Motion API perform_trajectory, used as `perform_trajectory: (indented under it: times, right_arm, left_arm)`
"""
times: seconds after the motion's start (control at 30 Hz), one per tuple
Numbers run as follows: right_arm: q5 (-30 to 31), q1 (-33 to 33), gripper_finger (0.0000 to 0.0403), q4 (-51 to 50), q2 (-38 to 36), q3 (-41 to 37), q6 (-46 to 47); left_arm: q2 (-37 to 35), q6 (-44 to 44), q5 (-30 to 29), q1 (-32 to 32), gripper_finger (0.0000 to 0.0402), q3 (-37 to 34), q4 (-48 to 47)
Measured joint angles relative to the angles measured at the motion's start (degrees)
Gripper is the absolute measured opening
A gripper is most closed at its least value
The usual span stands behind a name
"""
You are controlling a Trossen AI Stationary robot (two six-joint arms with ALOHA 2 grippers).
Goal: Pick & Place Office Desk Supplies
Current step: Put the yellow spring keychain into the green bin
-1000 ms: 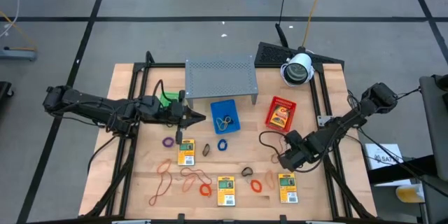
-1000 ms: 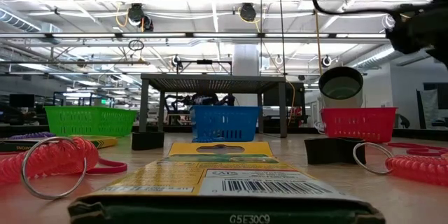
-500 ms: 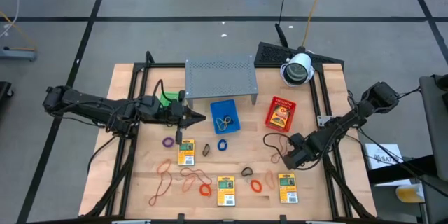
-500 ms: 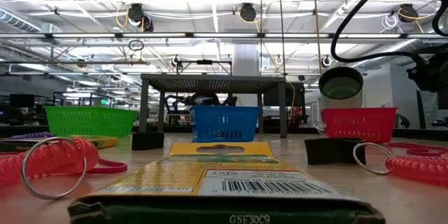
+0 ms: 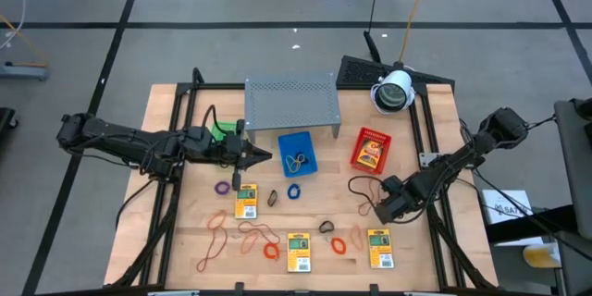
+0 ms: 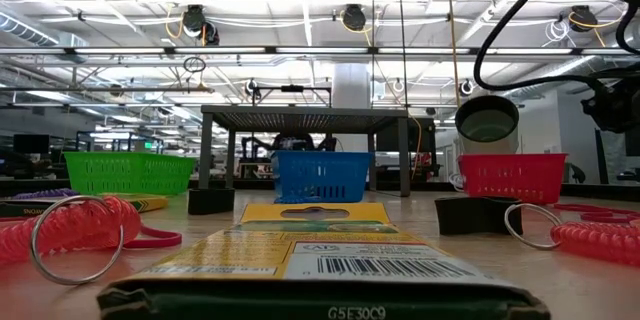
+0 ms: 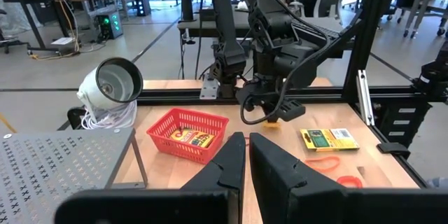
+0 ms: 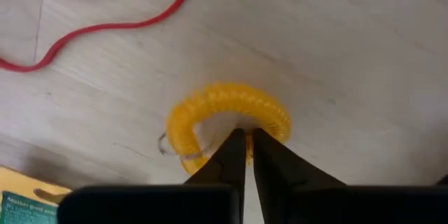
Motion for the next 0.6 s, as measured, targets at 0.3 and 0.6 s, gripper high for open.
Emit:
perform_trajectory:
  times: [0.3,0.6]
  right_arm:
    - [16.24,0.07,0.0002,0.65,-8.81,6.32,-11.22]
    - [43.12,-3.24,0.0001,16.65,-12.29,8.12,-40.04]
  left_arm:
    - [0.01,0.15,-0.22,0.0,0.0033,0.0,0.0]
    - [0.0,-0.02,-0.28,0.02,0.0033,0.0,0.01]
